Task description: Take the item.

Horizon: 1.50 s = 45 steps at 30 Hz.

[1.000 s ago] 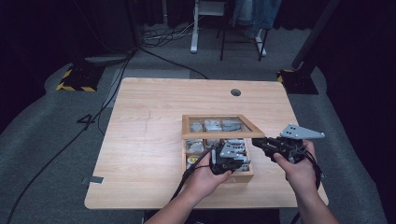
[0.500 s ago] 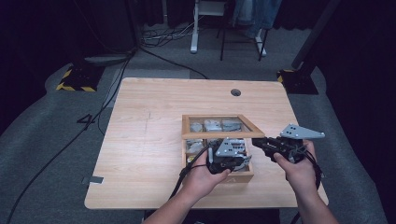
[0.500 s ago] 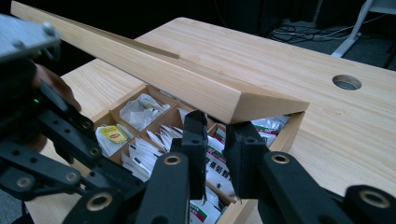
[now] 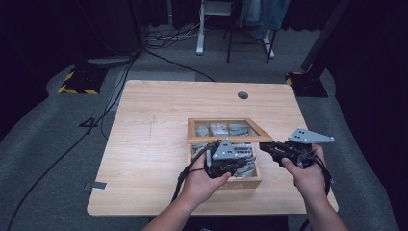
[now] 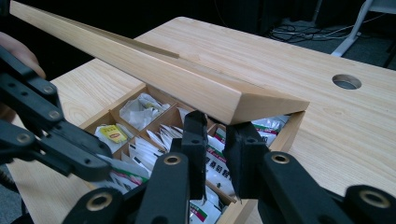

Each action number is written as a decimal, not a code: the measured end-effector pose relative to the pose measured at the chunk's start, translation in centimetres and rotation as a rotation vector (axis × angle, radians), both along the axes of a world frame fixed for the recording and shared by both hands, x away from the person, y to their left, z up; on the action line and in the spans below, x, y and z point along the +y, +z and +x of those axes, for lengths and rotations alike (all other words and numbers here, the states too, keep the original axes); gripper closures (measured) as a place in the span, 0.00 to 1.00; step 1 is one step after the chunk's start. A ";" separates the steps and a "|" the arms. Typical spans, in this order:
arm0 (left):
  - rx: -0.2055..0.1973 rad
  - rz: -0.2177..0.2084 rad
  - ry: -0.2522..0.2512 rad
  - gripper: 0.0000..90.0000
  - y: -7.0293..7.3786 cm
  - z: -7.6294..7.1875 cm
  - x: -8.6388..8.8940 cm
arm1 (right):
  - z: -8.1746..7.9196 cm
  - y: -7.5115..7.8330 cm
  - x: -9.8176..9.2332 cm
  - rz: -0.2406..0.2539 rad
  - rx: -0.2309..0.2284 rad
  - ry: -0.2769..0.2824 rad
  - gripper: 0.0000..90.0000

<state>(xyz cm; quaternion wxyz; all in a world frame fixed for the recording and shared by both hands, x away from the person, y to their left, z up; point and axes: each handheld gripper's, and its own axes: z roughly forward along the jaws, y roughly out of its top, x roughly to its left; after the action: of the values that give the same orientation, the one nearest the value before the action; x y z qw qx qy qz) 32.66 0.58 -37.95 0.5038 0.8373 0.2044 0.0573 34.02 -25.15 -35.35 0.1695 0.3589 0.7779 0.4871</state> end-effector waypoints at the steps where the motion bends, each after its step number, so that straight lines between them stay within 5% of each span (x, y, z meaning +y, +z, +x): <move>1: -0.002 -0.002 0.003 1.00 0.2 -0.1 0.4 | 0.0 0.0 0.0 0.000 0.000 0.000 0.87; 18: -0.053 0.010 0.103 1.00 2.0 -1.6 7.1 | 0.1 -0.1 0.2 -0.004 -0.003 -0.003 0.87; 27: -0.045 0.060 0.146 1.00 2.2 -1.9 9.4 | 0.0 -0.2 0.2 0.002 -0.006 -0.009 0.87; 45: -0.014 0.064 0.296 1.00 1.8 -1.8 14.8 | 0.4 0.2 0.3 0.020 -0.024 -0.004 0.87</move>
<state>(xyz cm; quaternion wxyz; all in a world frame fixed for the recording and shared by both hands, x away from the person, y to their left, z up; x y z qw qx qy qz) 30.83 15.39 -36.14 0.4642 0.8133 0.3202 0.1431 34.41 -24.89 -35.20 0.1761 0.3561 0.7703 0.4989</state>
